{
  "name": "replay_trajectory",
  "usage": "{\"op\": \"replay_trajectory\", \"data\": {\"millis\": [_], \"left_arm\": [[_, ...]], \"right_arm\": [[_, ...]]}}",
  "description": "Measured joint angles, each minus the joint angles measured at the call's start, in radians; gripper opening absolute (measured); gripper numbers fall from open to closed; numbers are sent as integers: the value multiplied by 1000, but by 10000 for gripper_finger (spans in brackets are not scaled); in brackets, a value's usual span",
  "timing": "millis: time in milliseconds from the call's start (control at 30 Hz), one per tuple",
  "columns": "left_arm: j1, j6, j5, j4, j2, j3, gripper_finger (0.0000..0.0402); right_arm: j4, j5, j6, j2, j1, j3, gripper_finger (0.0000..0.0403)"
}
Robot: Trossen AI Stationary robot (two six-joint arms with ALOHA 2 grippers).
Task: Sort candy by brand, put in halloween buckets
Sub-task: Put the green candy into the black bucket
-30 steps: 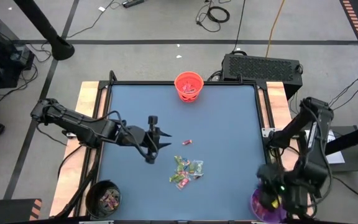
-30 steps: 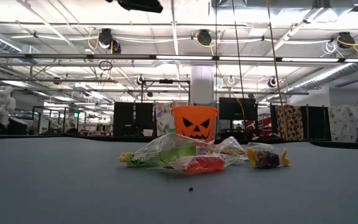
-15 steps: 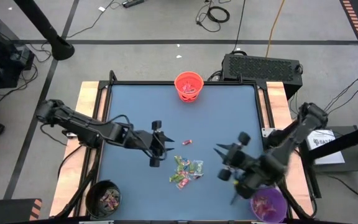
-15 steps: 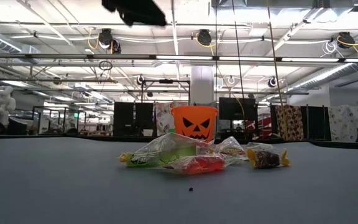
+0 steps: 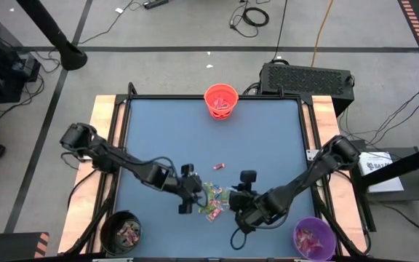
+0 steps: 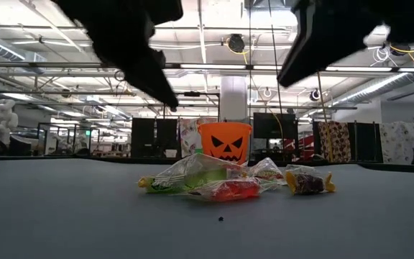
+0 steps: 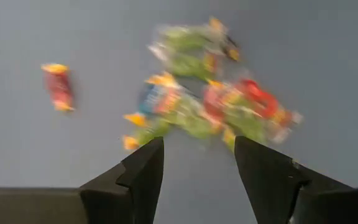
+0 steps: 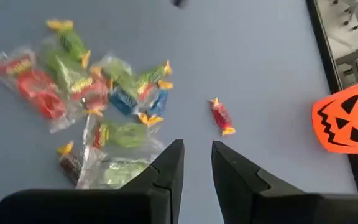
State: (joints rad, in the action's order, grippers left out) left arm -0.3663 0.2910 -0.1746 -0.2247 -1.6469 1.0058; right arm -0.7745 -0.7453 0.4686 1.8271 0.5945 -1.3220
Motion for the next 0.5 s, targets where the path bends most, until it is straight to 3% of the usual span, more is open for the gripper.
{"op": "replay_trajectory", "data": {"millis": [133,367,500], "left_arm": [[-57,32,15,1,-26,0,206],[-129,140,11,10,-80,0,206],[-140,231,-42,23,-122,0,206]], "right_arm": [[50,77,-27,17,0,0,75],[287,202,-177,18,-6,0,75],[347,205,-236,18,-24,0,75]]}}
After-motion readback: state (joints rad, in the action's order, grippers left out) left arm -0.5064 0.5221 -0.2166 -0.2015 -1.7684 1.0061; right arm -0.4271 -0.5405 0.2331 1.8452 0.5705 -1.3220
